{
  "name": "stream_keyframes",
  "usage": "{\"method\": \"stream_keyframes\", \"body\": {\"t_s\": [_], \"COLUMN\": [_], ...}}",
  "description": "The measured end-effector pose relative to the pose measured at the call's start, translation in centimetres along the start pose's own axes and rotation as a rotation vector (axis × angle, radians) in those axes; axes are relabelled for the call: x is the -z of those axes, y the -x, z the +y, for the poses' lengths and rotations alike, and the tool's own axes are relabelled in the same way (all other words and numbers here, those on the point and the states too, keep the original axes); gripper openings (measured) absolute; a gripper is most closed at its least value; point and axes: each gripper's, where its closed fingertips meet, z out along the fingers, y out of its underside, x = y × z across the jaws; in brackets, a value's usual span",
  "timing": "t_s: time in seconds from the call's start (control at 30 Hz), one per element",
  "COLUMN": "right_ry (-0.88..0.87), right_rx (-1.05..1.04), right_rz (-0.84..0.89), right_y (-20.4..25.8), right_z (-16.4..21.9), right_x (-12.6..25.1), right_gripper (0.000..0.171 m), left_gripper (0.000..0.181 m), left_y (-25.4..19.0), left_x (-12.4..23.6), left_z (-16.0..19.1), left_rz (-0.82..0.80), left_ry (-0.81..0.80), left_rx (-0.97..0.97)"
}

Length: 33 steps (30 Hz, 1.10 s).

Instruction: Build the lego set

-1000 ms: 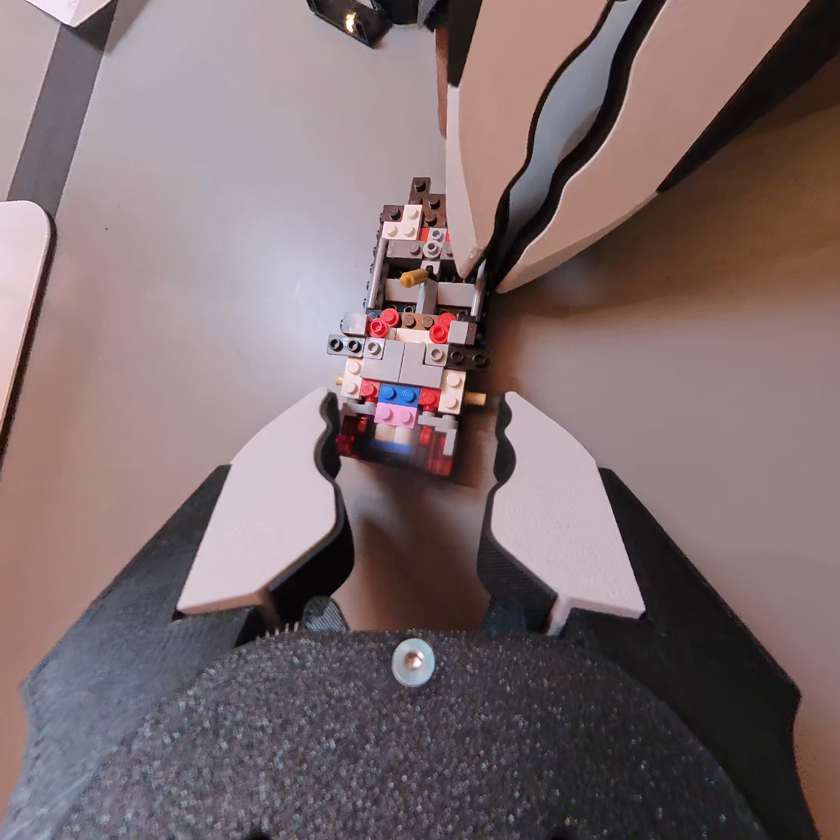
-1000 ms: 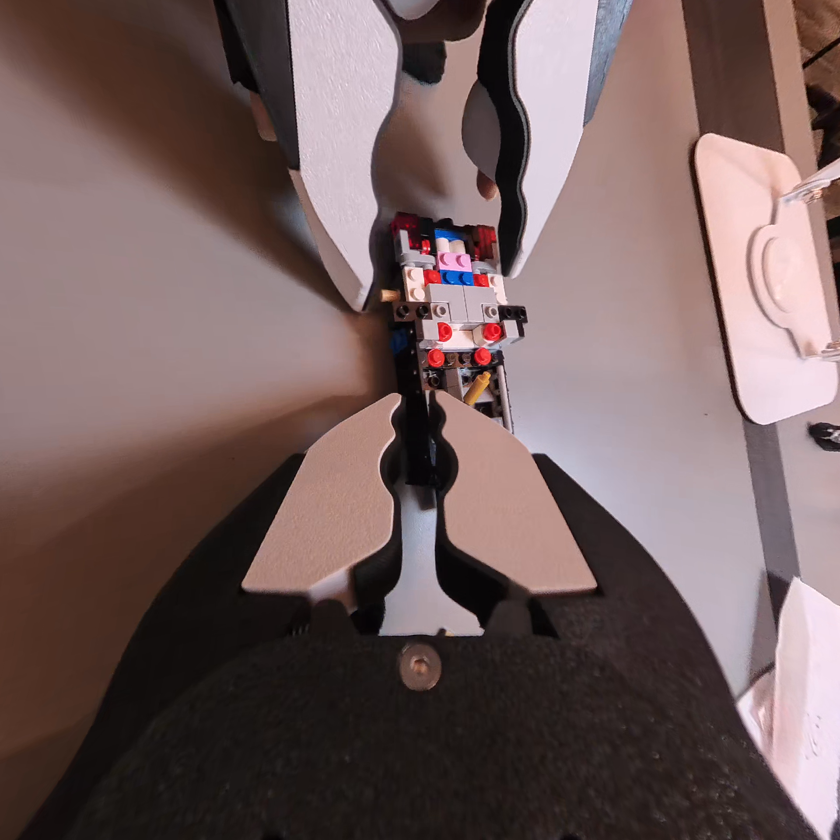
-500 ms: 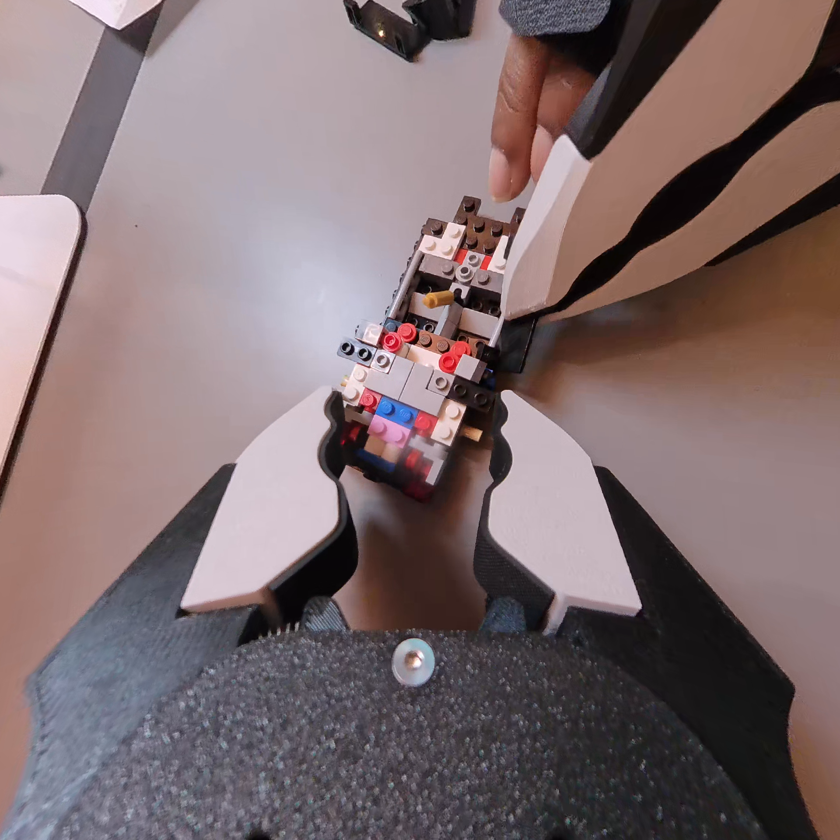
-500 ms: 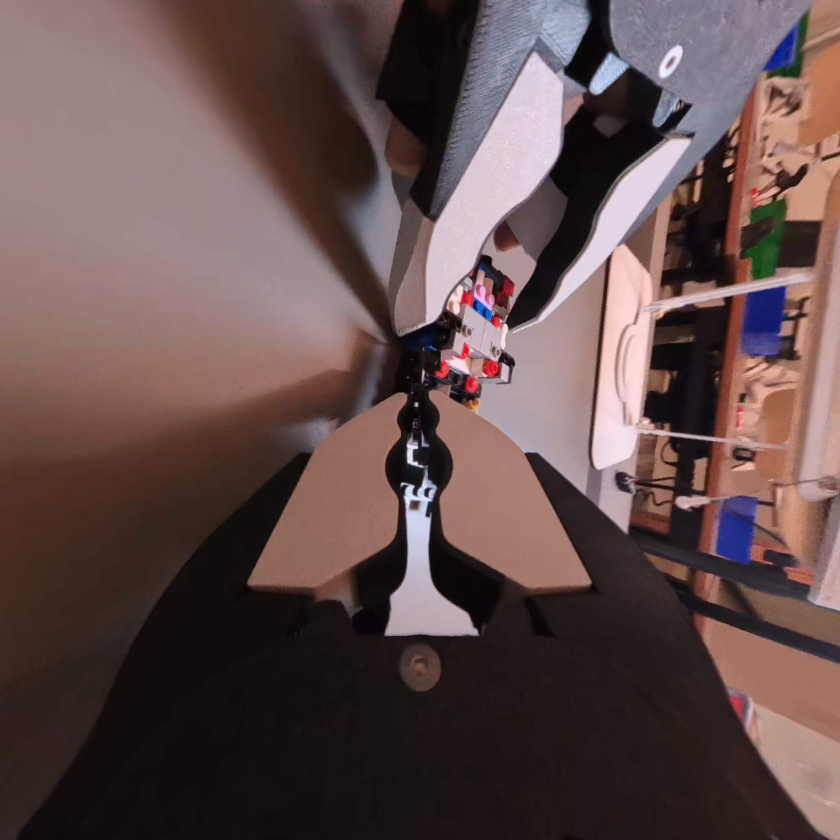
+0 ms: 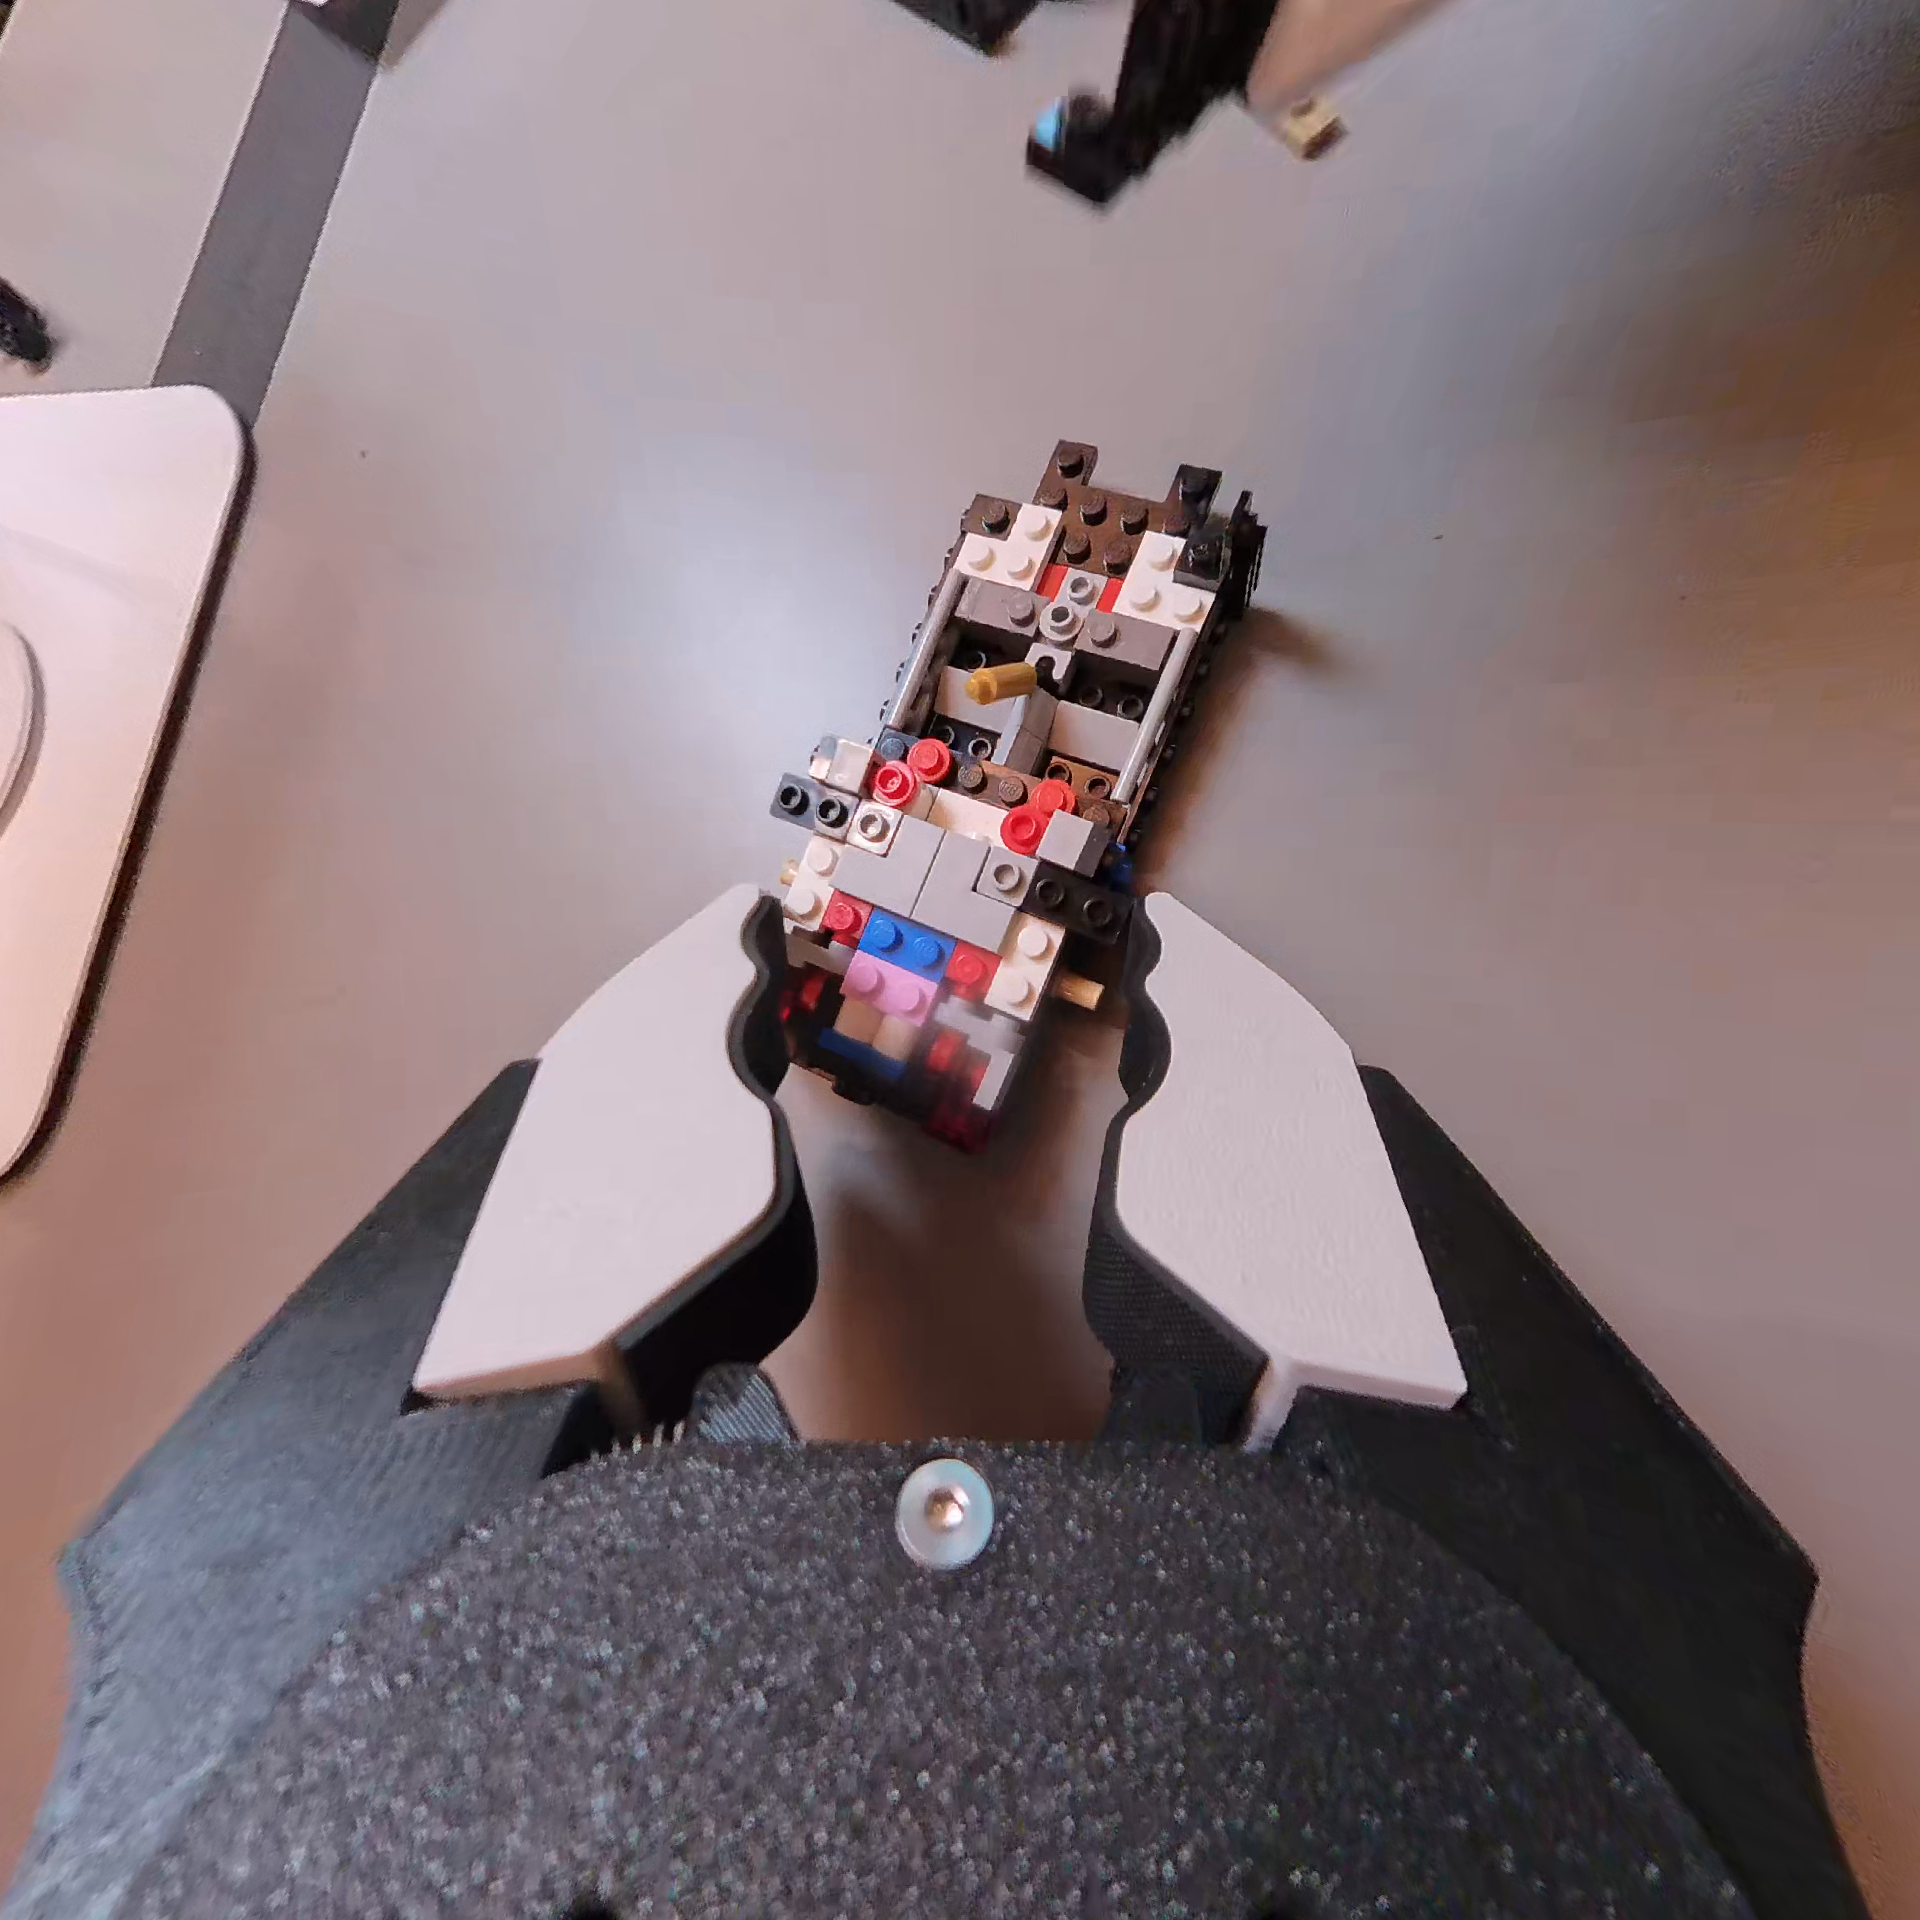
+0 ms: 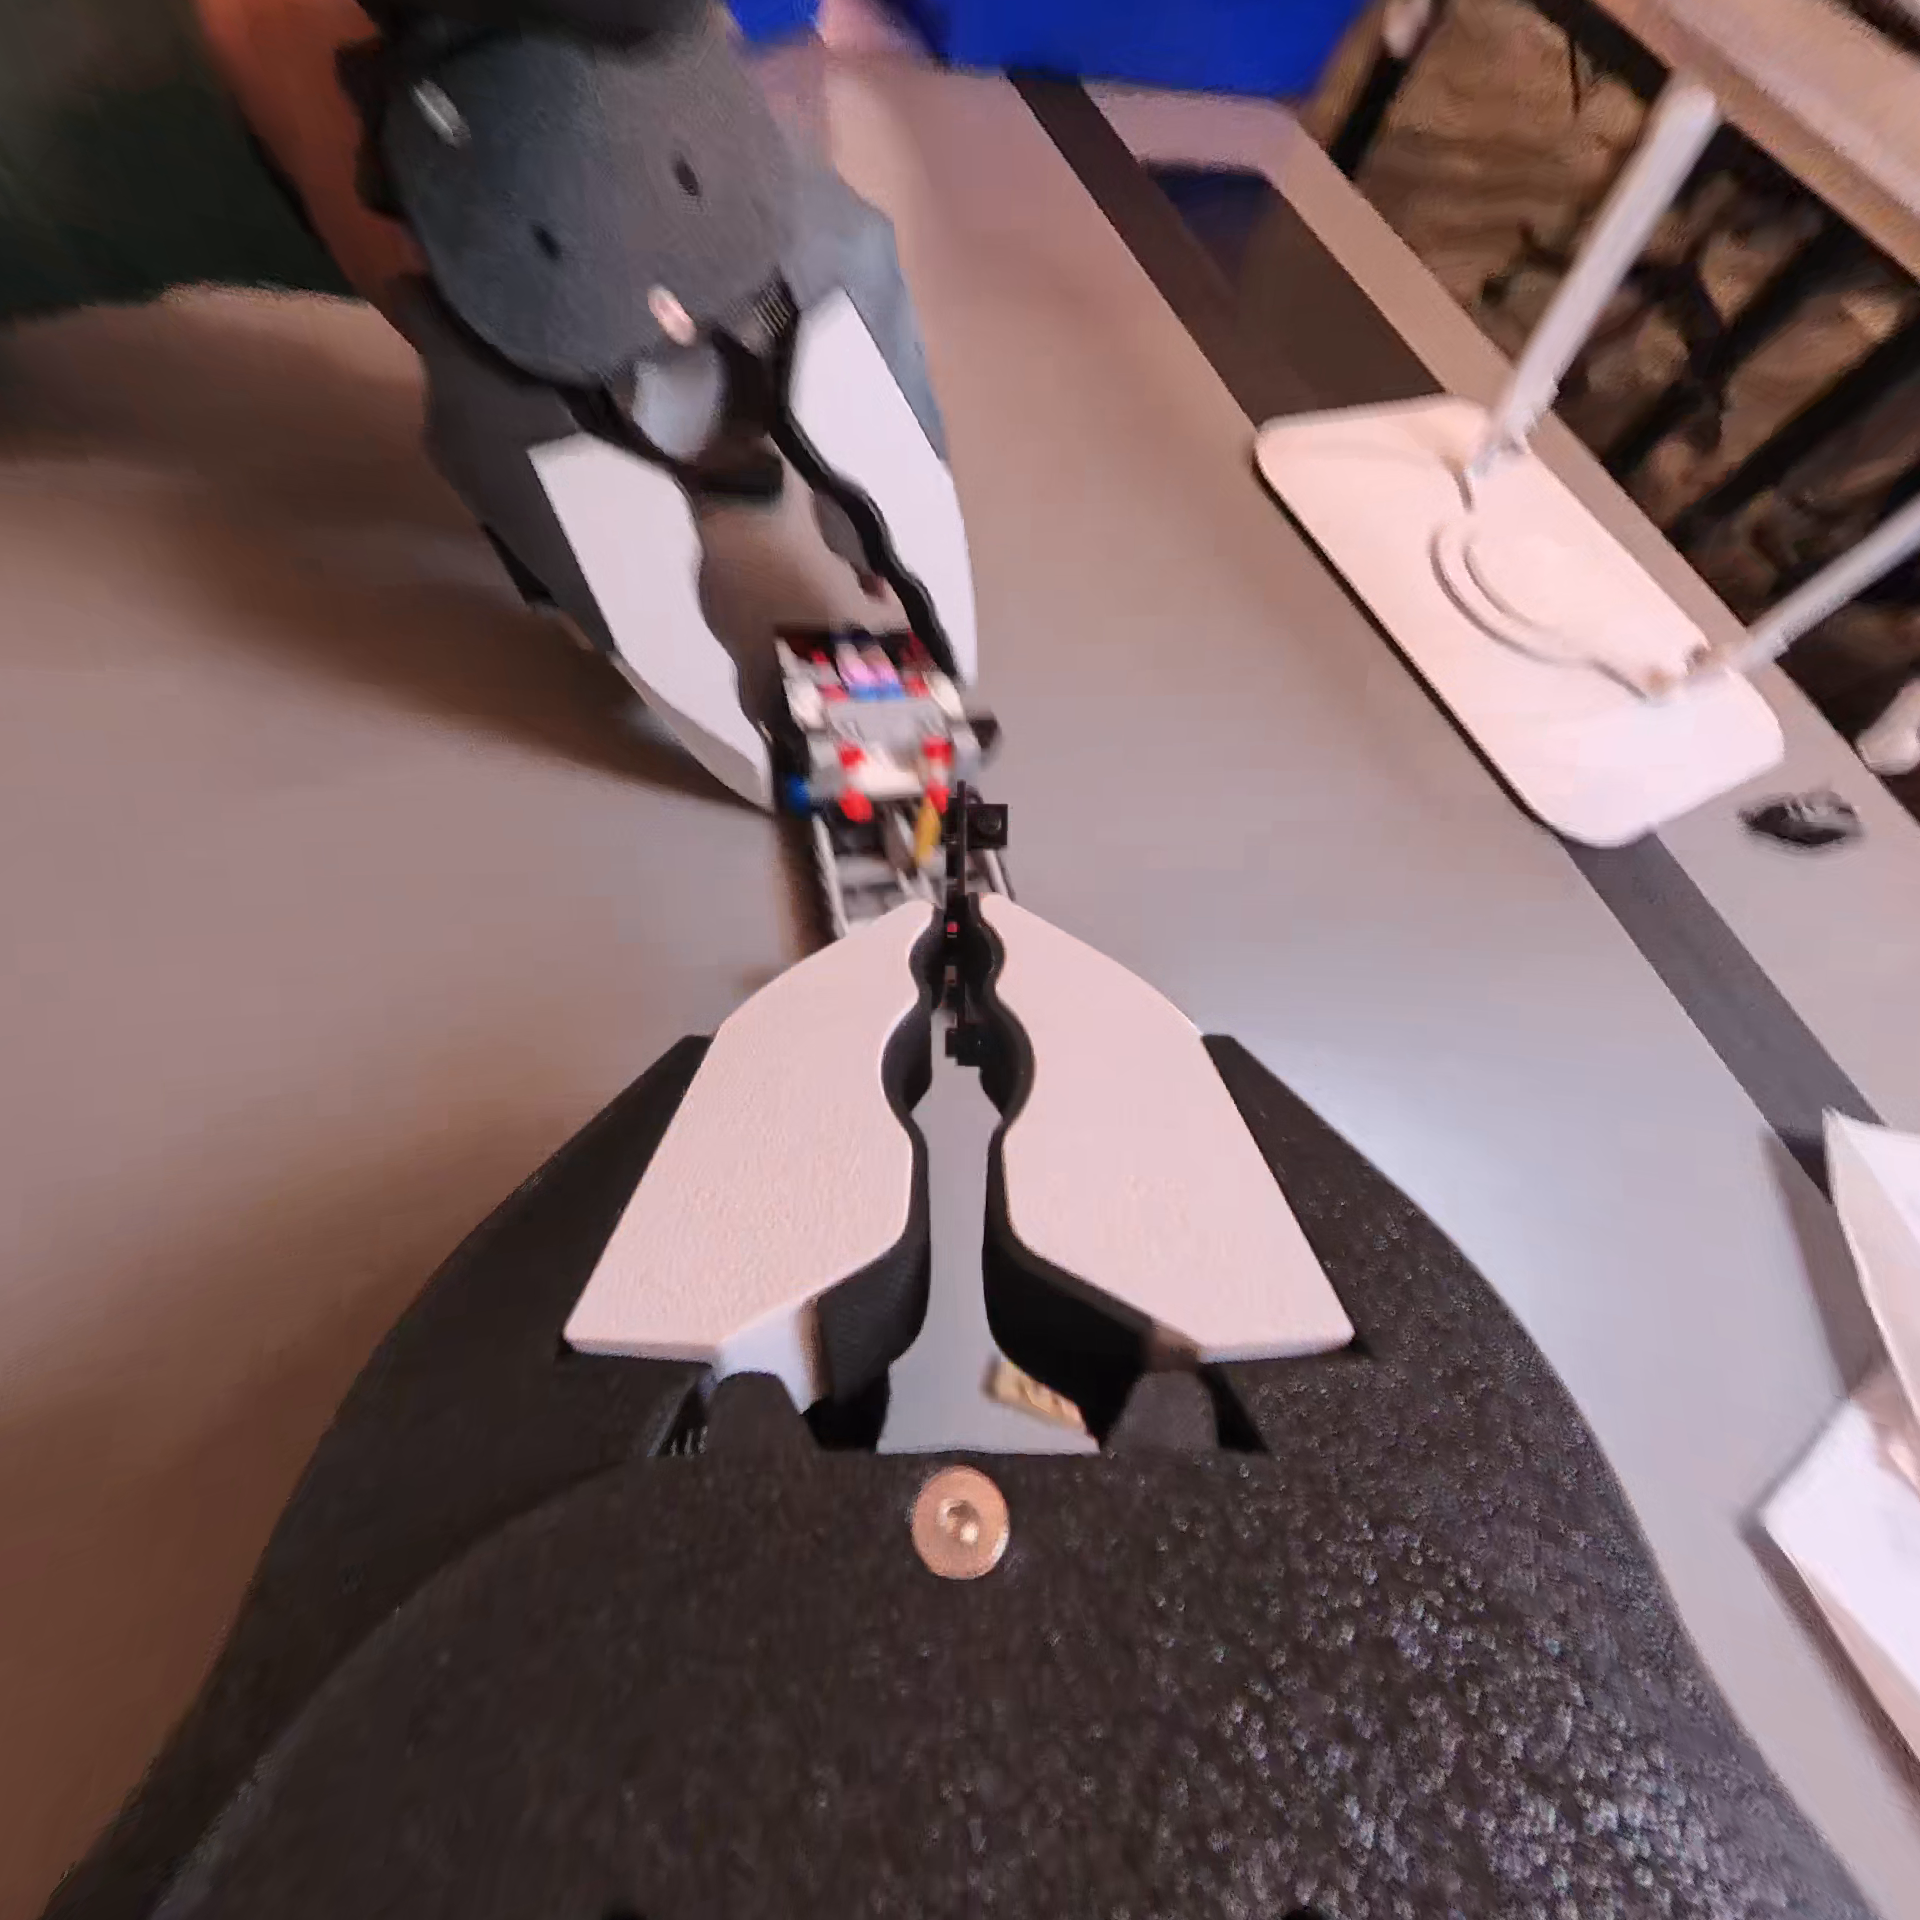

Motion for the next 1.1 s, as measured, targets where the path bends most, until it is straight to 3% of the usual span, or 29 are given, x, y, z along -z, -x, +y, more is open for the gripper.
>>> {"method": "stream_keyframes", "body": {"t_s": [0.17, 0.3, 0.37, 0.47, 0.7, 1.1], "right_ry": [0.302, 0.445, 0.423, 0.3, 0.239, 0.203], "right_rx": [-0.022, -0.006, 0.013, 0.02, 0.045, 0.017], "right_rz": [-0.038, -0.079, -0.056, -0.067, -0.146, -0.166], "right_y": [-0.3, 0.4, 0.2, 0.8, 3.5, 3.9], "right_z": [5.8, 8.5, 7.9, 5.0, 2.9, 2.6], "right_x": [0.5, 0.2, -0.1, -0.5, -3.6, -3.9], "right_gripper": [0.004, 0.005, 0.021, 0.025, 0.015, 0.004], "left_gripper": [0.062, 0.062, 0.062, 0.062, 0.062, 0.062], "left_y": [1.3, 1.4, 1.3, 1.2, 0.1, -0.3], "left_x": [0.6, 0.7, 0.7, 0.7, 0.6, 0.8], "left_z": [1.2, 1.3, 1.2, 1.2, 0.6, 0.5], "left_rz": [-0.029, -0.032, -0.029, -0.023, 0.004, 0.004], "left_ry": [0.016, 0.014, 0.013, 0.01, 0.004, 0.013], "left_rx": [0.029, 0.028, 0.025, 0.021, -0.013, -0.055]}}
